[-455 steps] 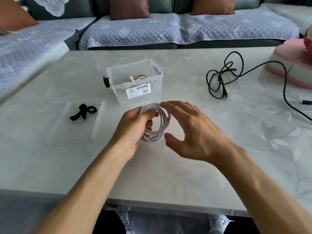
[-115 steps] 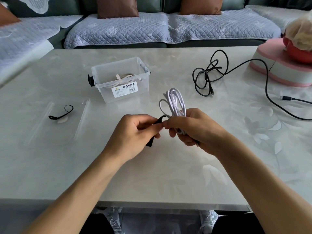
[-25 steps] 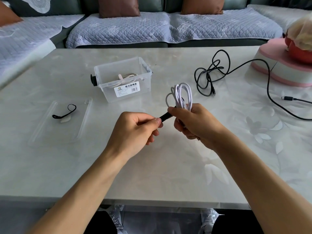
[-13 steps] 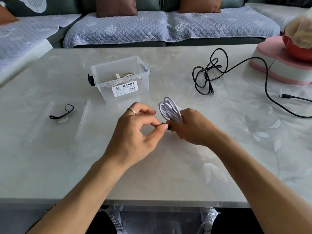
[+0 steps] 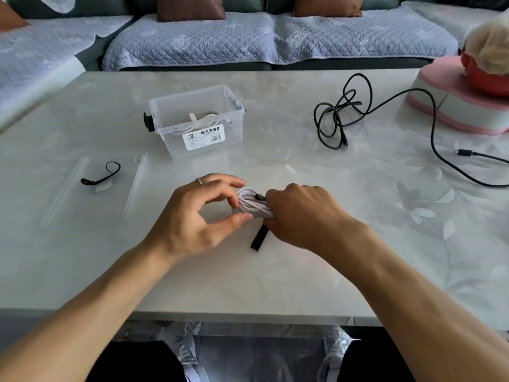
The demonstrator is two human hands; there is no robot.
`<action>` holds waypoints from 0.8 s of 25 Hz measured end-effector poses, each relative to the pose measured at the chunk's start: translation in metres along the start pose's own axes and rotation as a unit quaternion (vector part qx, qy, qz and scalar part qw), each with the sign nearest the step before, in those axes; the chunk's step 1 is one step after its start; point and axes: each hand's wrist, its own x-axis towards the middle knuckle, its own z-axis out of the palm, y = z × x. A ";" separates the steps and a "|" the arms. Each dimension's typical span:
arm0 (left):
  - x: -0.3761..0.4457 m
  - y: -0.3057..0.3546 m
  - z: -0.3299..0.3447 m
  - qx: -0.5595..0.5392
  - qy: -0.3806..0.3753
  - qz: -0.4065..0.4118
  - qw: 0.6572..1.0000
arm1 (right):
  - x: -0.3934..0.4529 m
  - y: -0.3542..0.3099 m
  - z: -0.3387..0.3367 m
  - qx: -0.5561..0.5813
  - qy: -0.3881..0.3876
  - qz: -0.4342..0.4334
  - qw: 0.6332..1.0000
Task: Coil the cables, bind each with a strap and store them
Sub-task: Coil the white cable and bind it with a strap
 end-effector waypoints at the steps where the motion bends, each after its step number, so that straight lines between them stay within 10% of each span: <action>1: 0.001 -0.001 -0.002 -0.048 -0.005 -0.031 0.998 | 0.000 -0.002 0.001 -0.003 0.002 -0.002 1.000; 20: -0.002 -0.019 0.009 0.070 -0.014 0.029 0.997 | 0.003 0.012 0.000 0.056 -0.010 -0.031 0.998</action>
